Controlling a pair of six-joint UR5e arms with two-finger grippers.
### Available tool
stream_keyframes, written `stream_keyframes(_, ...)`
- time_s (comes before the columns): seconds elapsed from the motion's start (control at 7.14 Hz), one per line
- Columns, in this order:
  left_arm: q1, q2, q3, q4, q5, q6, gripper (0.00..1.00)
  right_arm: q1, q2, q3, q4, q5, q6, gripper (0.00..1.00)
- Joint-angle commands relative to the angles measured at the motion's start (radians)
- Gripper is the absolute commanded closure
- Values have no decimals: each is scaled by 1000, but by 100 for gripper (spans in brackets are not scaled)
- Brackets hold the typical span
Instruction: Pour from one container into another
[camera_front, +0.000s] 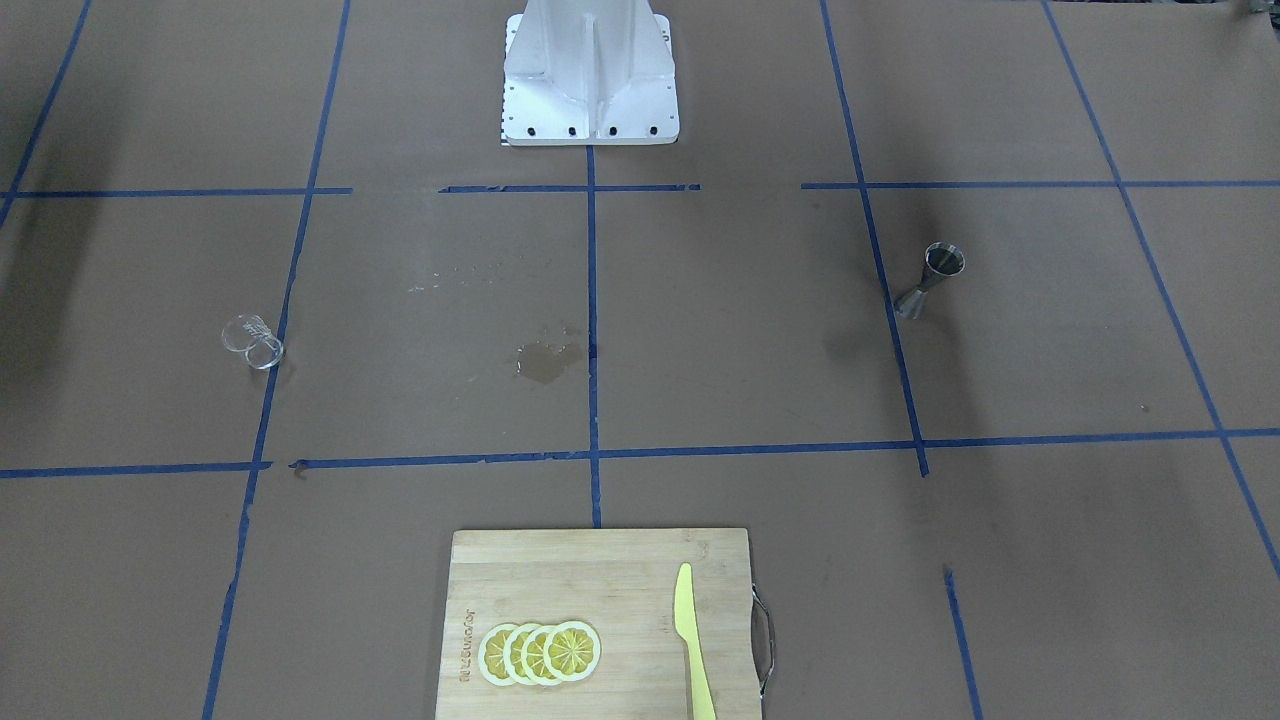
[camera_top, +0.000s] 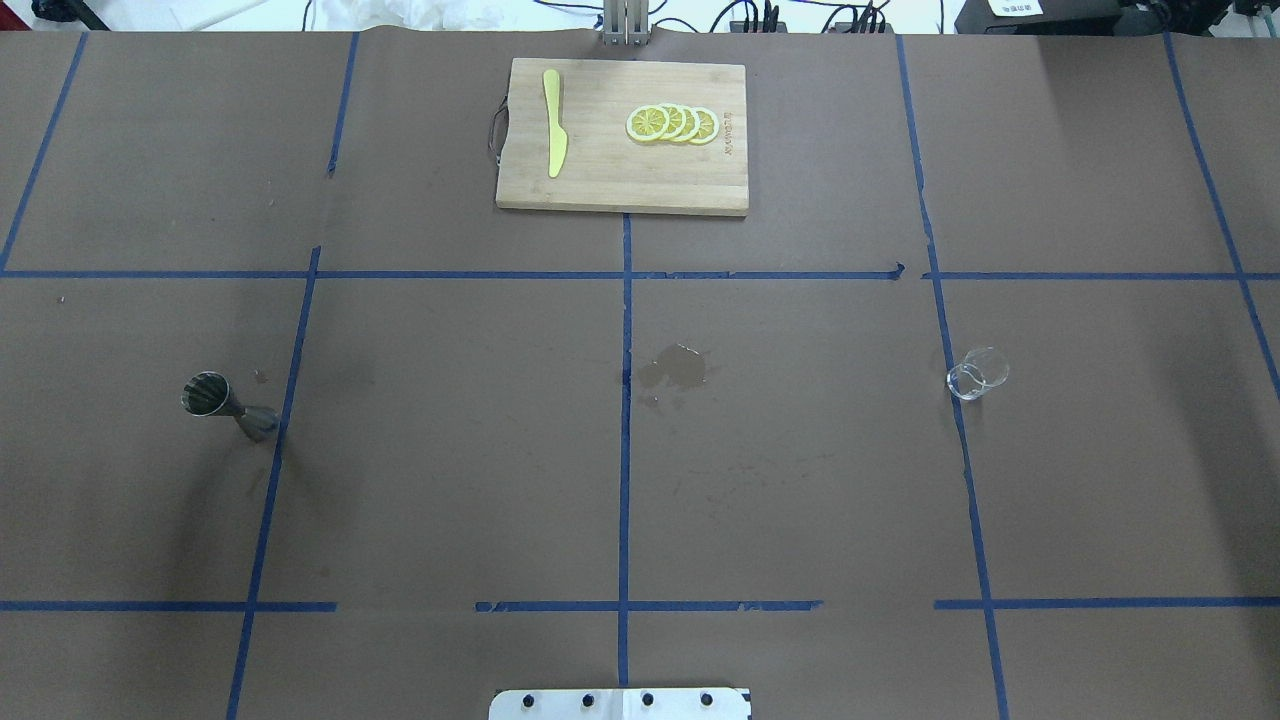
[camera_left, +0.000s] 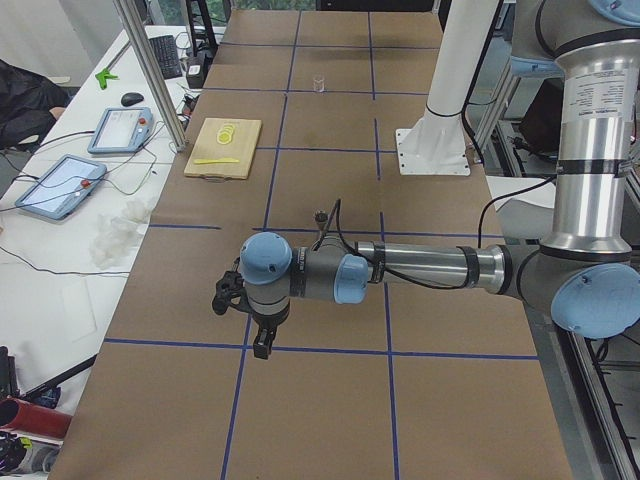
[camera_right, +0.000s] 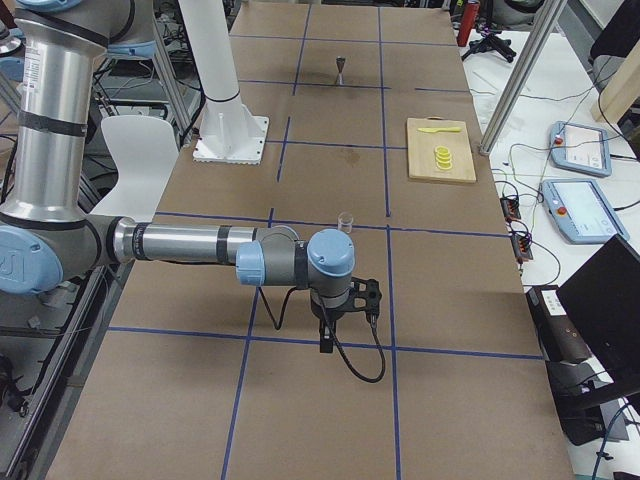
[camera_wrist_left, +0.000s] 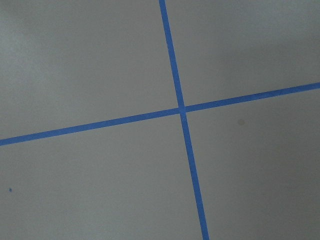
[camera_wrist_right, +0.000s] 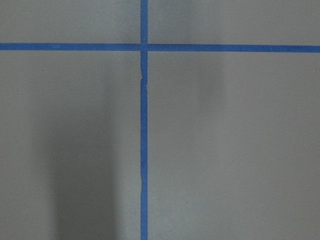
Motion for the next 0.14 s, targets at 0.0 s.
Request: stream_keyframes(0.0,0,-1,-1,-2,2,-2,0,0,0,4,1,1,0,0)
